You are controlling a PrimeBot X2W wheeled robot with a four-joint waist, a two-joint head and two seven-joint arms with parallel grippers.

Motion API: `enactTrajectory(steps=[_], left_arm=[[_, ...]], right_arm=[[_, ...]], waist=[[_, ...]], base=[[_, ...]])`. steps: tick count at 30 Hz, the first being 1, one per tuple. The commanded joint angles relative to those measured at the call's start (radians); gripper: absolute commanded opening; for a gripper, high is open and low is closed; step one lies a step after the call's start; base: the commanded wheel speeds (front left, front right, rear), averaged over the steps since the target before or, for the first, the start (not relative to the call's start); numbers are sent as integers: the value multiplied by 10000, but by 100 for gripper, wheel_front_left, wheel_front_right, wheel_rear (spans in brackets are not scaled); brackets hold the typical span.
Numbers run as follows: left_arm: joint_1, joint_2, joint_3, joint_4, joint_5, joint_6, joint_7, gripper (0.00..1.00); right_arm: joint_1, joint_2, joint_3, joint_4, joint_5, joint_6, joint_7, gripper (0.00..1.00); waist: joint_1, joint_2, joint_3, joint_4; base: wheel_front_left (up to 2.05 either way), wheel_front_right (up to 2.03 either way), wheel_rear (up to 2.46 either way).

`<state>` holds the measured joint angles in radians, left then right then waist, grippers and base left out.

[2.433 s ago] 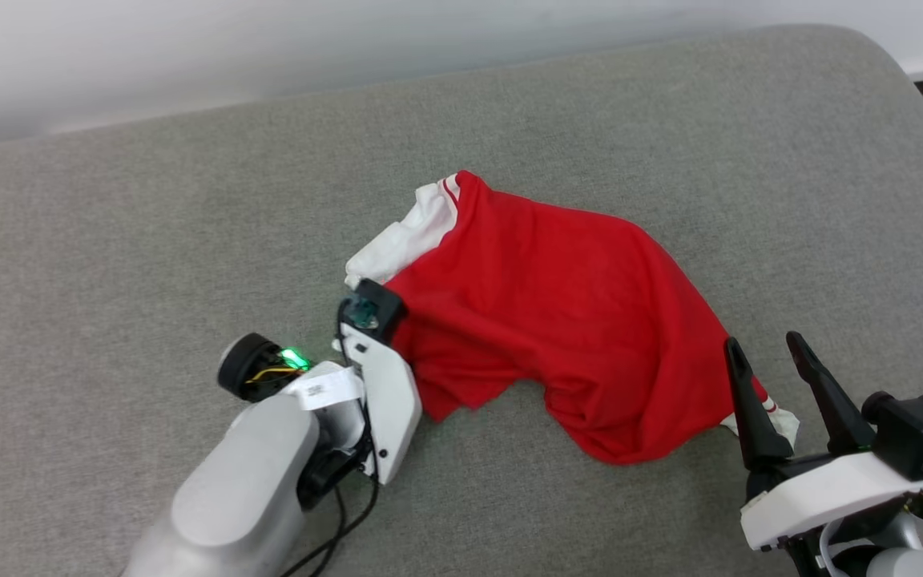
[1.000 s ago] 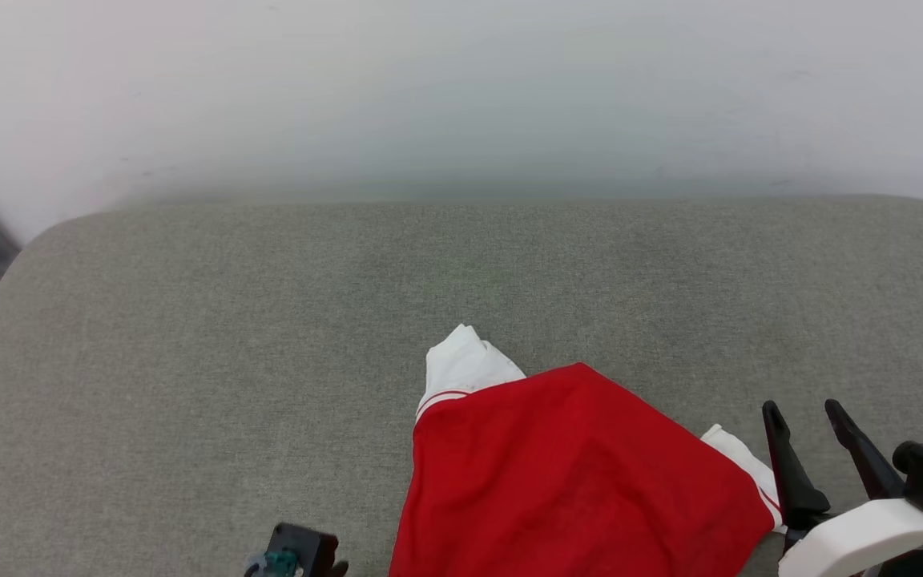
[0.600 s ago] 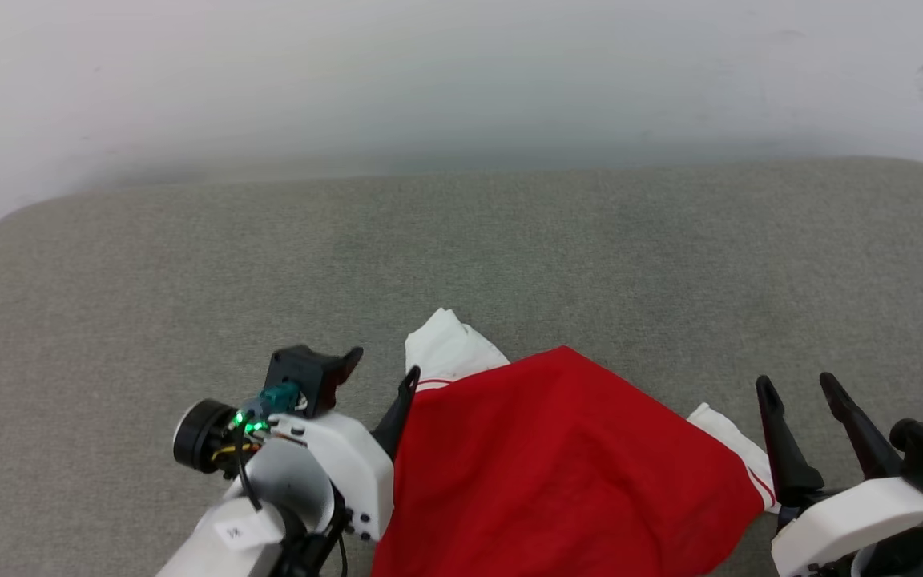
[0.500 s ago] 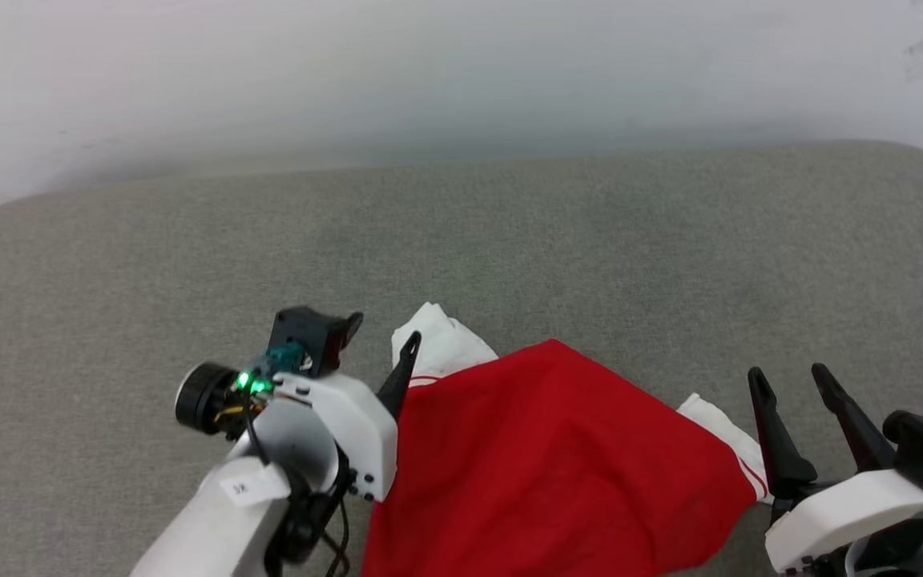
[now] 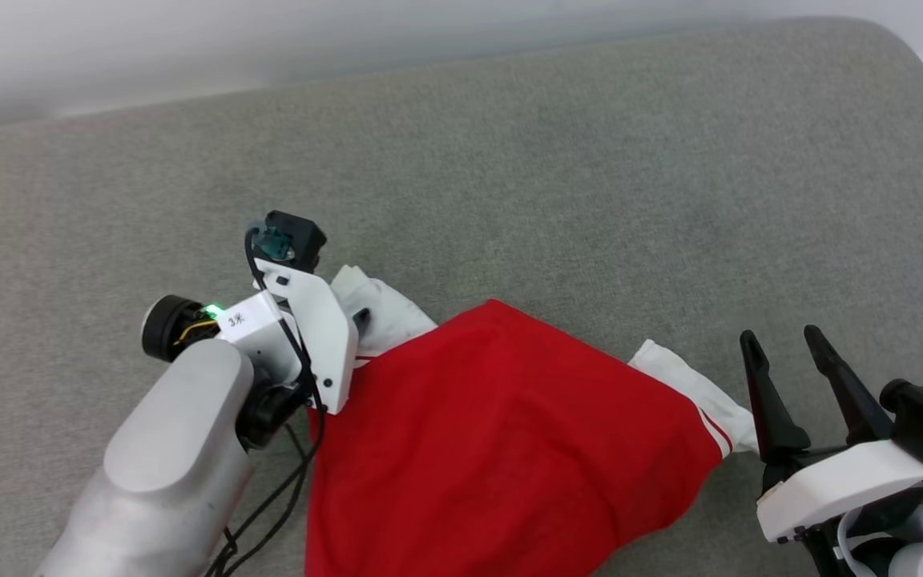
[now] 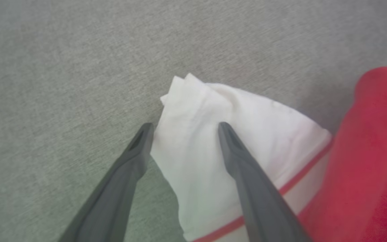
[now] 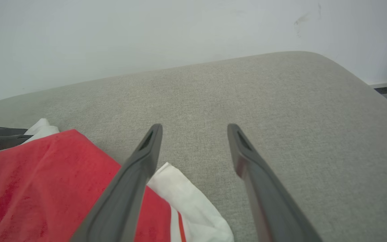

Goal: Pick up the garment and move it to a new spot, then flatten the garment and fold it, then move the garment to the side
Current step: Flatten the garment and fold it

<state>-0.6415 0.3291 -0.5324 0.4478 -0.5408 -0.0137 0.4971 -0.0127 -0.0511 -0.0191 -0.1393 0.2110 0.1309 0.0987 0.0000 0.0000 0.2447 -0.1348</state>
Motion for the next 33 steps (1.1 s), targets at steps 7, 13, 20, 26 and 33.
enactTrajectory(steps=[7,13,20,26,33], left_arm=[[-445,29,-460,1789,-209,-468,1426,100],[-415,-66,-827,2507,-327,-800,1843,0],[-147,309,-239,1646,-41,-185,-489,0],[1138,904,369,-34,-111,678,-1701,0],[3445,1662,1210,-2386,-467,1978,-2065,0]], right_arm=[[-274,12,45,272,192,-3,-267,100],[-345,11,-76,428,282,-3,-399,100],[-188,12,-697,630,298,-3,-579,100],[47,9,-1257,530,183,-3,-447,100],[398,11,-1613,409,303,-3,-198,100]], waist=[[0,0,513,-258],[0,0,584,-278],[0,0,280,-148],[0,0,-200,264],[0,0,-643,741]], base=[[0,0,0],[0,0,0],[0,0,0],[0,0,0],[0,0,0]])
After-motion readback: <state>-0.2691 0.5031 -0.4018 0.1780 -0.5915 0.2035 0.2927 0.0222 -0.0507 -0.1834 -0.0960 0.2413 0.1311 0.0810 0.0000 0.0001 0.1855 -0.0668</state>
